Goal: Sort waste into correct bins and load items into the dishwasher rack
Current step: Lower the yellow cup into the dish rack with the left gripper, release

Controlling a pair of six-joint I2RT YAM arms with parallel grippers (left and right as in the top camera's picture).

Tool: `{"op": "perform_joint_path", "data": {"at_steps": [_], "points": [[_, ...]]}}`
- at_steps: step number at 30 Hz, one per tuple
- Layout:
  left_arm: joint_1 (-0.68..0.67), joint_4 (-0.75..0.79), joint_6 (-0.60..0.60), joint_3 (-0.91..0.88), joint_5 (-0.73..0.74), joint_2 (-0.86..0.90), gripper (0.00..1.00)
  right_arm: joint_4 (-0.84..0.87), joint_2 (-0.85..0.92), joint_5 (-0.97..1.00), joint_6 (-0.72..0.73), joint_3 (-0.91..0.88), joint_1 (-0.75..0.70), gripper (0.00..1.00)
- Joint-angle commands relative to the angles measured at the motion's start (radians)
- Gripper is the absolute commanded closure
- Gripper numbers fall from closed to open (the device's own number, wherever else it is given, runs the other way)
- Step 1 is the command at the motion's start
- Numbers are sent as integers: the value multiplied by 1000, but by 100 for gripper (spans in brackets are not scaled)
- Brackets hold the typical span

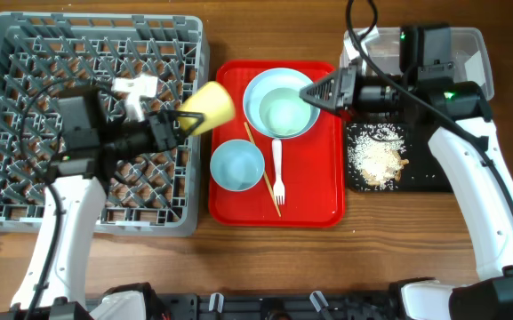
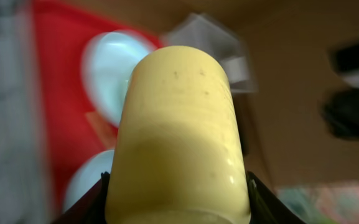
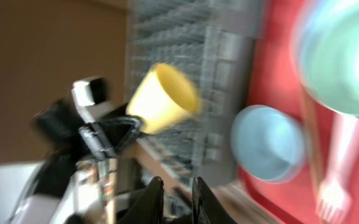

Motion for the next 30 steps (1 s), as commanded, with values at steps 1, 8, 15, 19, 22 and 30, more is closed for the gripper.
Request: {"op": "perform_joint_path", "data": {"at_steps": [1, 8, 15, 19, 22, 30], "points": [[63, -225, 55, 72, -440, -107, 96, -165, -10, 413, -100, 3, -2, 83], [64, -601, -81, 241, -896, -177, 96, -311, -48, 714, -138, 3, -2, 86], [64, -665, -81, 240, -1003, -10, 96, -333, -48, 724, -148, 3, -2, 86], [64, -666, -80, 240, -1007, 106, 93, -335, -48, 725, -148, 3, -2, 86], [64, -642, -79, 240, -1006, 163, 0, -336, -48, 724, -148, 3, -2, 85], [11, -628, -73, 468, -835, 156, 0, -351, -48, 740, -180, 3, -2, 29]]}}
